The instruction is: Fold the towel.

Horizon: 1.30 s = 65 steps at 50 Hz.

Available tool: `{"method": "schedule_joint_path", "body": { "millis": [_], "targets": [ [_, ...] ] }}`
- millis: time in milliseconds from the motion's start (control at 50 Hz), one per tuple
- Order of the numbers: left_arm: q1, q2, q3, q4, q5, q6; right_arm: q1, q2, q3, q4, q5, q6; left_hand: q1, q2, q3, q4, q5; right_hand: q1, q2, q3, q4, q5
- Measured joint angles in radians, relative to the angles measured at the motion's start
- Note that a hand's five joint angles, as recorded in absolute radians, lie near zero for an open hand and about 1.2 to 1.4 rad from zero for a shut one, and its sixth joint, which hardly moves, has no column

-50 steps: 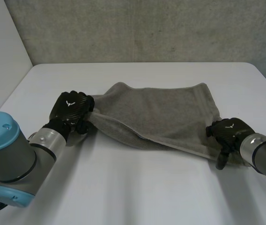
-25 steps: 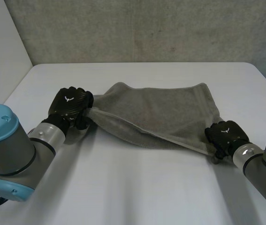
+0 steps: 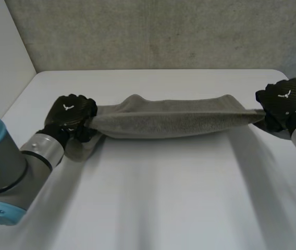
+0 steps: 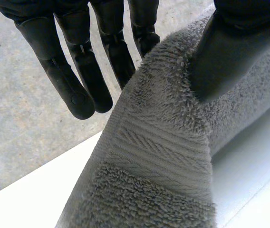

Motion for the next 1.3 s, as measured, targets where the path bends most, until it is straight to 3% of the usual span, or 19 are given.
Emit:
{"method": "schedule_joint_path", "body": {
  "millis": [200,460,700,880,1060,1200,1300],
  "targets": [
    [0.050,0.082,-0.027,-0.064,0.008,0.001,-0.044,-0.013,-0.076,0.232,-0.044,-0.196,0.000,0.000,0.000,0.000,0.000,0.000,0.001,0.005,0.000,0.000],
    [0.055,-0.089,-0.060,-0.025,0.008,0.069,-0.055,0.123,-0.077,0.172,-0.035,-0.131,0.000,0.000,0.000,0.000,0.000,0.000,0.000,0.005,0.000,0.000],
    [0.095,-0.002,-0.074,-0.031,0.008,0.226,-0.050,0.119,-0.097,0.227,-0.067,-0.149,0.000,0.000,0.000,0.000,0.000,0.000,0.000,0.005,0.000,0.004],
    [0.108,0.126,-0.066,-0.065,0.006,0.220,-0.054,0.042,-0.133,0.305,-0.089,-0.226,0.000,0.000,0.000,0.000,0.000,0.000,0.000,0.005,0.000,0.004],
    [0.113,0.261,-0.008,-0.113,0.004,0.199,-0.057,-0.051,-0.299,0.466,-0.132,-0.240,0.000,0.000,0.000,0.000,0.000,0.000,0.010,0.005,0.000,0.004],
    [0.109,0.262,0.019,-0.138,0.007,0.153,-0.059,-0.052,-0.384,0.579,-0.199,-0.236,0.000,0.000,0.000,0.000,0.000,0.000,0.010,0.005,0.000,0.004],
    [0.105,0.164,0.017,-0.142,0.005,0.133,-0.058,-0.008,-0.373,0.613,-0.216,-0.242,0.002,0.000,0.000,0.000,0.000,0.000,0.010,0.005,0.000,0.004]
  ]
}}
